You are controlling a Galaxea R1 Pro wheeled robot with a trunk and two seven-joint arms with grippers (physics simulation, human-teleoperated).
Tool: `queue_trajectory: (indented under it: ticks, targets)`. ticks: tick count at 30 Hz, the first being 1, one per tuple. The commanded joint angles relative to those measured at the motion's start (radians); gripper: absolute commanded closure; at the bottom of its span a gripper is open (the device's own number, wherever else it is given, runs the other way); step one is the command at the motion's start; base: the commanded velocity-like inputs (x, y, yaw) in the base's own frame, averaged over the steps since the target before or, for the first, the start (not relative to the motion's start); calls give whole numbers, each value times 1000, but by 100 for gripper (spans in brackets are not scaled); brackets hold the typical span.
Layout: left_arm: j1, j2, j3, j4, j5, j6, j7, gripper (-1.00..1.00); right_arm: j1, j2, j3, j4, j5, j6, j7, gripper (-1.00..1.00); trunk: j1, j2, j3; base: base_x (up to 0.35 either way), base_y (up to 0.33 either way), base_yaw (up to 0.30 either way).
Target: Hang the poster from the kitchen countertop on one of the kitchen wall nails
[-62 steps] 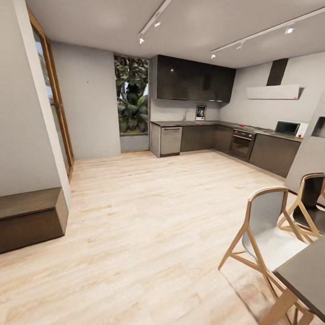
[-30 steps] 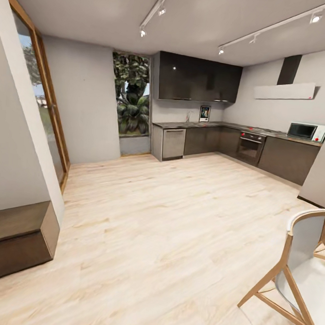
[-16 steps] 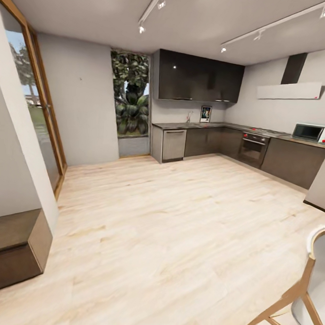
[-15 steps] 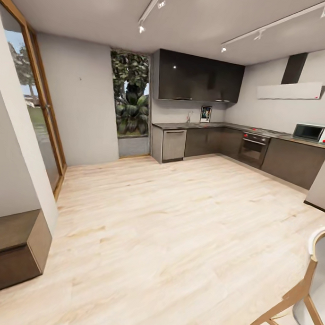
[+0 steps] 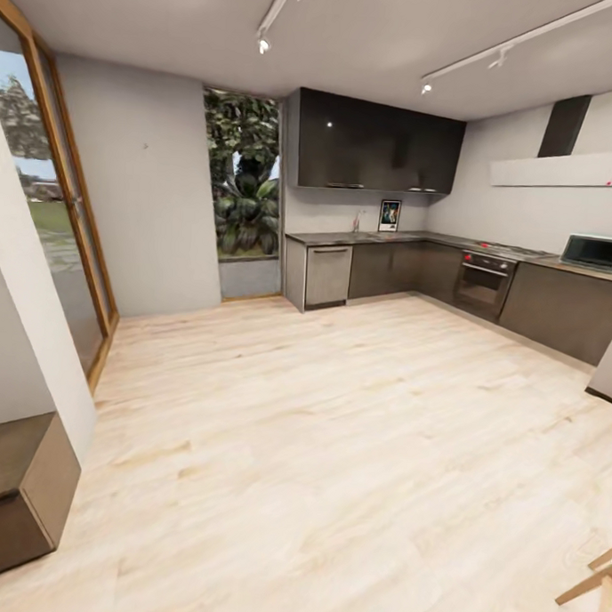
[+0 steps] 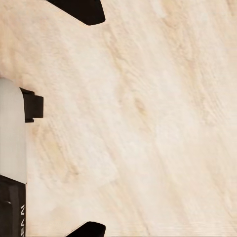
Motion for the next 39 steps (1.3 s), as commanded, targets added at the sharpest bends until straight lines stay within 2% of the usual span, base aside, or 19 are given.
queue_trajectory:
  ticks: [1,11,24,39]
  targets:
    - [0,-1,3,-1,0,-2,0,-100,-1,0,1,1,1,-3,0,-100,1,0,-1,339,0,0]
    - [0,12,3,-1,0,-2,0,-100,-1,0,1,1,1,-3,0,-100,1,0,-1,339,0,0]
    - [0,13,3,-1,0,-2,0,-100,-1,0,1,1,1,-3,0,-100,1,0,-1,338,0,-17]
    - [0,13,3,-1,0,-2,0,-100,-1,0,2,1,1,-3,0,-100,1,0,-1,338,0,-238]
